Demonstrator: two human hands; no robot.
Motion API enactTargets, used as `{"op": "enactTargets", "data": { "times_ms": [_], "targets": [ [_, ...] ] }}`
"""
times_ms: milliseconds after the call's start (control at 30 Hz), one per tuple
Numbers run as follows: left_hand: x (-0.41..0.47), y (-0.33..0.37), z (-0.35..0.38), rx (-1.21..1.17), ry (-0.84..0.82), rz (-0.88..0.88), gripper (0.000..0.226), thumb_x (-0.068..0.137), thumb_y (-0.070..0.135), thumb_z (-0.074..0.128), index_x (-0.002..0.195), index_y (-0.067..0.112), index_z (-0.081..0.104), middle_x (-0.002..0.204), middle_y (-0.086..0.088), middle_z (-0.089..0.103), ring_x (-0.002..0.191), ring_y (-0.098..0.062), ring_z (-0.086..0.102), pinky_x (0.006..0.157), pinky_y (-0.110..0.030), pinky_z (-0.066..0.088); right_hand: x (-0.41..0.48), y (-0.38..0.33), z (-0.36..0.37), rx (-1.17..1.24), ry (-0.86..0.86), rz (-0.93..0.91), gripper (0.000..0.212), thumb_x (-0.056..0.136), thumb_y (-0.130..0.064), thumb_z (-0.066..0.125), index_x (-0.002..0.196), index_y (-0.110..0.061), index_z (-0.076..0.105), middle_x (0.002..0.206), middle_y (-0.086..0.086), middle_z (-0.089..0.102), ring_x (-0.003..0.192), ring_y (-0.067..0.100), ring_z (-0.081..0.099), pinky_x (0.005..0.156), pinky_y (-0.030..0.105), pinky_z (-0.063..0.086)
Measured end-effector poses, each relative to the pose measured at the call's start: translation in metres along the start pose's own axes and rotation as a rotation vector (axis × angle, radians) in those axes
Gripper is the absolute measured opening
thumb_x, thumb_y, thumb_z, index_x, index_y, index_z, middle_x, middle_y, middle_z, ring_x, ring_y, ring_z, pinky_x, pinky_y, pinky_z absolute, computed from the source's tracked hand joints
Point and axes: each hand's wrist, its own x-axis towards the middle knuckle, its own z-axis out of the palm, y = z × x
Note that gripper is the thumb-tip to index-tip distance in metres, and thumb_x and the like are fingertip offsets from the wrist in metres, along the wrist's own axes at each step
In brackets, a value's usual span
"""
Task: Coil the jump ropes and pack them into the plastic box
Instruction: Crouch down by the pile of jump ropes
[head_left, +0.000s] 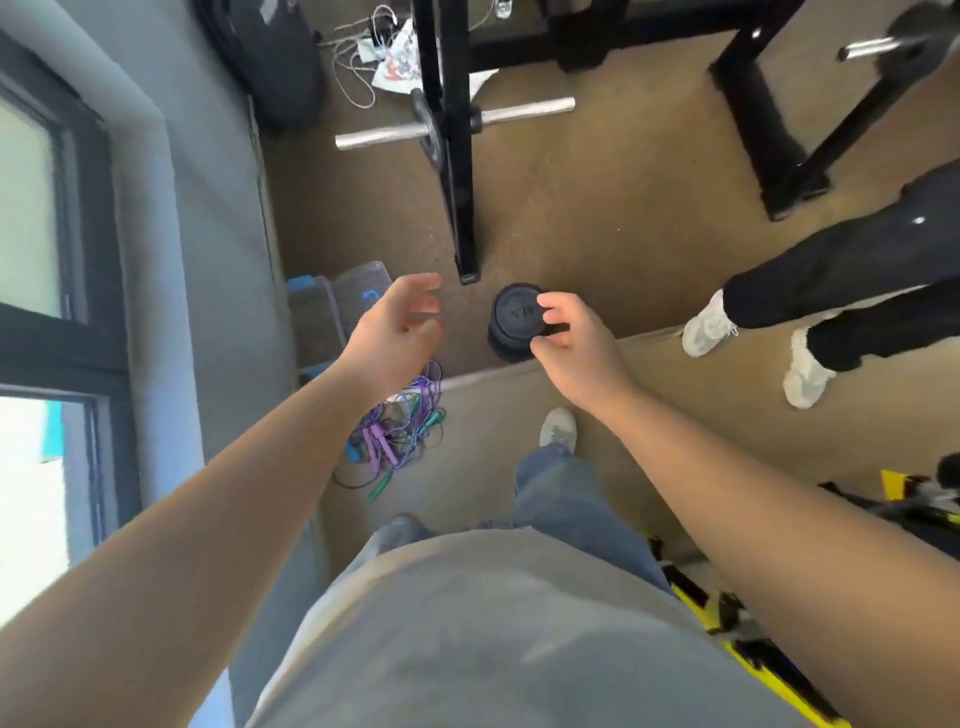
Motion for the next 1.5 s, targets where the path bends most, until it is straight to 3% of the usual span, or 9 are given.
{"op": "enactTargets", "data": {
  "times_ms": [267,500,567,667,800,933,1033,1333,1500],
  "targets": [
    [0.082,0.09,0.056,-0.111,0.099,-0.084,0.042,0.094,0.018,0.054,0.123,0.049,0.05,0.111,0.019,0.06,0.104,-0.013,0.064,0.09,-0.036,0.056,0.103,0.002,-0.109,-0.028,-0.147,-0.052,0.049,0.093,-0.016,0.057,0.14,-0.029,0.047,0.133,-0.002,0.052,0.101,0.012,0.061,0.09,0.03,0.046],
    [0.129,0.107,0.037,-0.166,0.3,-0.107,0.048,0.091,0.02,0.053,0.131,0.044,0.047,0.138,0.01,0.05,0.11,-0.003,0.06,0.071,-0.018,0.053,0.186,-0.044,-0.122,-0.07,-0.259,-0.167,0.05,0.093,-0.019,0.059,0.14,-0.03,0.047,0.13,-0.005,0.051,0.102,0.011,0.059,0.088,0.029,0.047],
    [0.139,0.096,0.024,-0.205,0.345,-0.137,0.048,0.092,0.02,0.053,0.135,0.042,0.045,0.141,0.008,0.047,0.114,-0.007,0.059,0.059,-0.008,0.048,0.209,-0.063,-0.113,-0.101,-0.289,-0.215,0.05,0.093,-0.019,0.059,0.14,-0.03,0.046,0.131,-0.004,0.051,0.102,0.009,0.058,0.08,0.021,0.042],
    [0.156,0.081,0.002,-0.258,0.408,-0.167,0.047,0.093,0.02,0.054,0.134,0.041,0.046,0.138,0.012,0.049,0.111,-0.006,0.061,0.056,-0.006,0.045,0.241,-0.096,-0.094,-0.167,-0.317,-0.282,0.051,0.094,-0.021,0.059,0.142,-0.029,0.045,0.132,-0.005,0.051,0.104,0.009,0.058,0.078,0.02,0.04],
    [0.17,0.061,-0.034,-0.313,0.492,-0.226,0.046,0.092,0.019,0.055,0.134,0.039,0.048,0.129,0.016,0.055,0.107,-0.004,0.063,0.068,-0.014,0.045,0.27,-0.139,-0.058,-0.244,-0.408,-0.327,0.05,0.096,-0.022,0.058,0.142,-0.031,0.043,0.134,-0.007,0.05,0.108,0.009,0.056,0.084,0.025,0.043],
    [0.166,0.035,-0.062,-0.356,0.532,-0.29,0.045,0.091,0.02,0.055,0.133,0.034,0.05,0.129,0.01,0.056,0.103,-0.003,0.063,0.067,-0.011,0.049,0.29,-0.181,-0.009,-0.329,-0.536,-0.384,0.048,0.096,-0.022,0.058,0.141,-0.032,0.044,0.133,-0.006,0.05,0.11,0.011,0.056,0.087,0.027,0.044],
    [0.153,0.01,-0.078,-0.379,0.605,-0.386,0.048,0.087,0.023,0.055,0.134,0.034,0.051,0.133,0.006,0.053,0.108,-0.007,0.062,0.085,-0.026,0.054,0.291,-0.204,0.029,-0.34,-0.631,-0.408,0.047,0.094,-0.021,0.058,0.138,-0.03,0.047,0.128,-0.005,0.051,0.106,0.014,0.06,0.089,0.028,0.047],
    [0.145,-0.023,-0.081,-0.566,0.81,-0.592,0.052,0.087,0.019,0.054,0.138,0.028,0.05,0.135,0.002,0.054,0.106,-0.01,0.061,0.095,-0.041,0.052,0.313,-0.23,0.121,-0.518,-0.87,-0.558,0.048,0.09,-0.019,0.06,0.136,-0.03,0.05,0.125,-0.004,0.054,0.097,0.012,0.061,0.089,0.027,0.048],
    [0.167,-0.046,-0.07,-0.647,0.963,-0.716,0.051,0.088,0.018,0.053,0.137,0.027,0.052,0.135,0.005,0.054,0.11,-0.007,0.058,0.099,-0.033,0.047,0.339,-0.23,0.164,-0.651,-1.025,-0.607,0.049,0.092,-0.017,0.059,0.139,-0.027,0.048,0.126,-0.003,0.052,0.1,0.013,0.06,0.089,0.028,0.048]
  ]
}}
